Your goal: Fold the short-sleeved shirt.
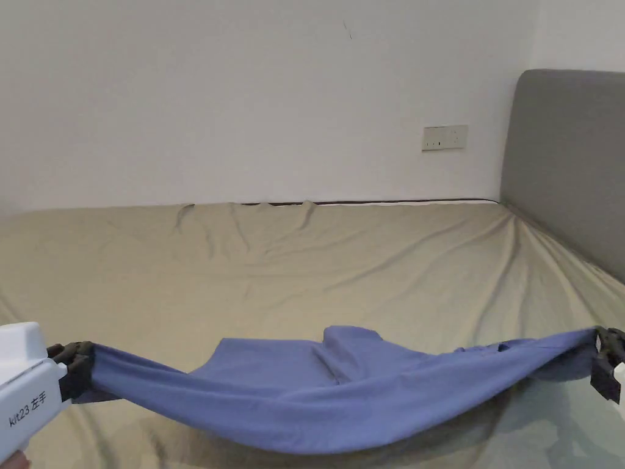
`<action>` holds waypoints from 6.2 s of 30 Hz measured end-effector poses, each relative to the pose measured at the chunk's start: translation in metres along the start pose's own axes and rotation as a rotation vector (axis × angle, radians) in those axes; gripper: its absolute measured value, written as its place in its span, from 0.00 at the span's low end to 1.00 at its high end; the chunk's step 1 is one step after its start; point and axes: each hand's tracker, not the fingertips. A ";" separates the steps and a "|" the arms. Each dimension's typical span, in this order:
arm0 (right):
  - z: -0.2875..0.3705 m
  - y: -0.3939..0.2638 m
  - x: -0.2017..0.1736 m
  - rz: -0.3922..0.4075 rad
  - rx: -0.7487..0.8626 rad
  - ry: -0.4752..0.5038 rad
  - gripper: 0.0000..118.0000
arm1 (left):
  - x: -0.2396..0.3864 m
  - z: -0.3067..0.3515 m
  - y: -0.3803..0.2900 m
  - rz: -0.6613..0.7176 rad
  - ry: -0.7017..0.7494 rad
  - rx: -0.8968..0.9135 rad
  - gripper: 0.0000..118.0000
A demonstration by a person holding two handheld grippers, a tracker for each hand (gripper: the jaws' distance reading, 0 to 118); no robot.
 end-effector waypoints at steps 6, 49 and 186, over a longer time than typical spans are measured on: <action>0.087 -0.006 0.017 0.036 0.028 0.033 0.05 | -0.019 0.067 -0.015 0.052 -0.033 -0.014 0.02; 0.244 -0.005 -0.059 -0.052 -0.092 0.374 0.00 | -0.044 0.234 -0.118 0.004 -0.073 -0.136 0.00; -0.128 0.138 -0.082 -0.055 0.081 0.210 0.01 | 0.009 -0.112 0.076 -0.107 -0.027 -0.101 0.01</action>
